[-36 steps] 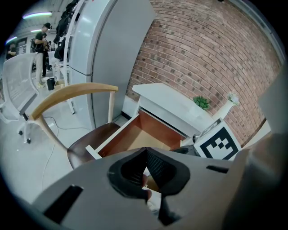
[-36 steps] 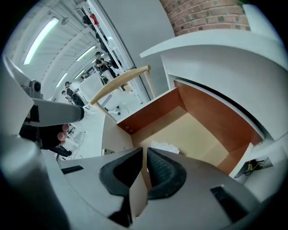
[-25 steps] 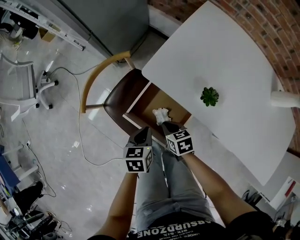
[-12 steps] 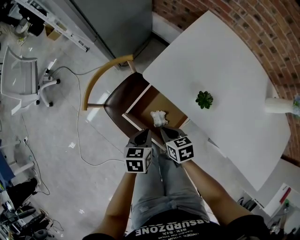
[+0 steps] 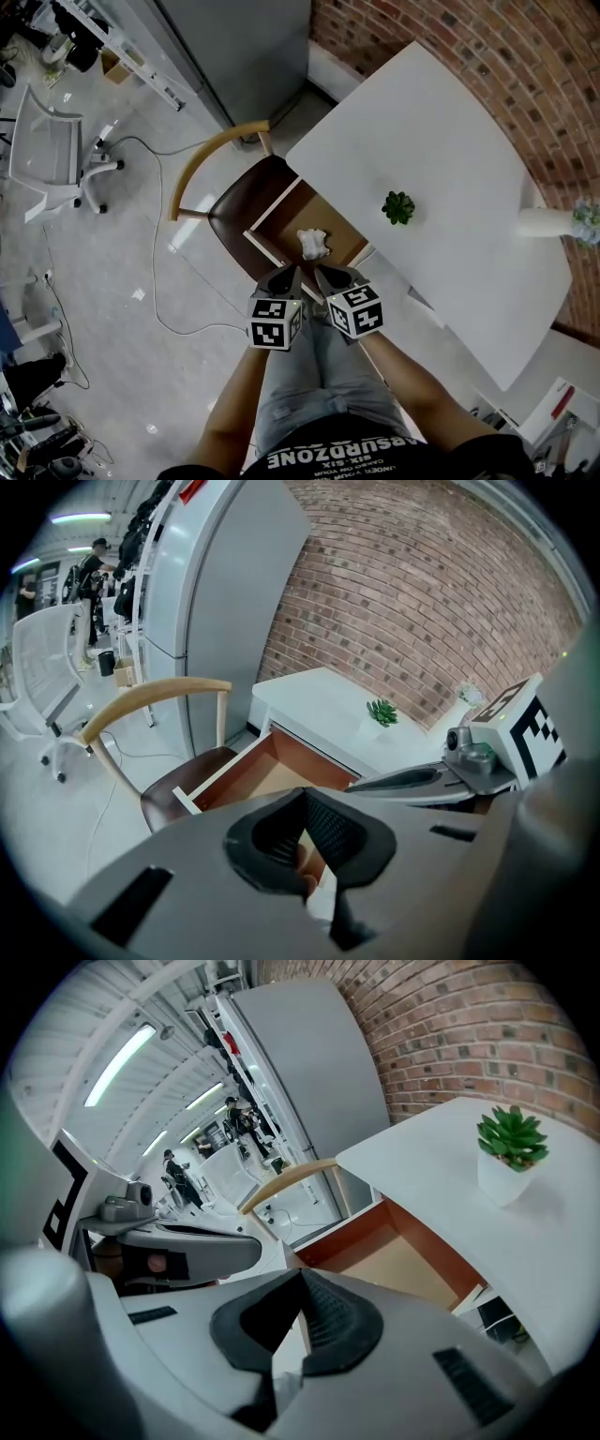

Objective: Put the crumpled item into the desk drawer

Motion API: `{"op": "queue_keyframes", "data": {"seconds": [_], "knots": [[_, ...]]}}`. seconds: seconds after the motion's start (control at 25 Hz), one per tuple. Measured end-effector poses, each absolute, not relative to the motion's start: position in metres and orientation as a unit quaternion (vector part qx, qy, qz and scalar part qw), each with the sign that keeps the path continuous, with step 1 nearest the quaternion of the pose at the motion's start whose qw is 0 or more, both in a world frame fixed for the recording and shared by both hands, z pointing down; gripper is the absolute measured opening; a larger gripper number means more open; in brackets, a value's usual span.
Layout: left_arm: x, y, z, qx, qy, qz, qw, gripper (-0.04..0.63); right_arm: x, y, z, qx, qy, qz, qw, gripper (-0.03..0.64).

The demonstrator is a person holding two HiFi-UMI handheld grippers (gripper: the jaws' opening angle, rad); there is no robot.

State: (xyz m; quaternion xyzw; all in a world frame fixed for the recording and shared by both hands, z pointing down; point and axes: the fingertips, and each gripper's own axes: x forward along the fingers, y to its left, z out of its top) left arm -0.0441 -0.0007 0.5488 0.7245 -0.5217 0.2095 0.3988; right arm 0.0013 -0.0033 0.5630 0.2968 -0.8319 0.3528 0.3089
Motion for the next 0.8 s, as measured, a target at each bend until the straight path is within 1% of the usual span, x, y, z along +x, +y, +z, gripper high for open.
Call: {"op": "queue_keyframes", "data": {"seconds": [0.52,0.8], "knots": [[-0.037,0.005,0.518,0.738,-0.513,0.218,0.381,0.006,0.004,0.008,0.529,0.291,-0.837,0.342,0.313,-0.003],[-0.032,0.011,0.509,0.738,-0.509,0.222,0.383,0.006,0.006,0.014,0.517,0.285,-0.839,0.342,0.312,-0.003]]}}
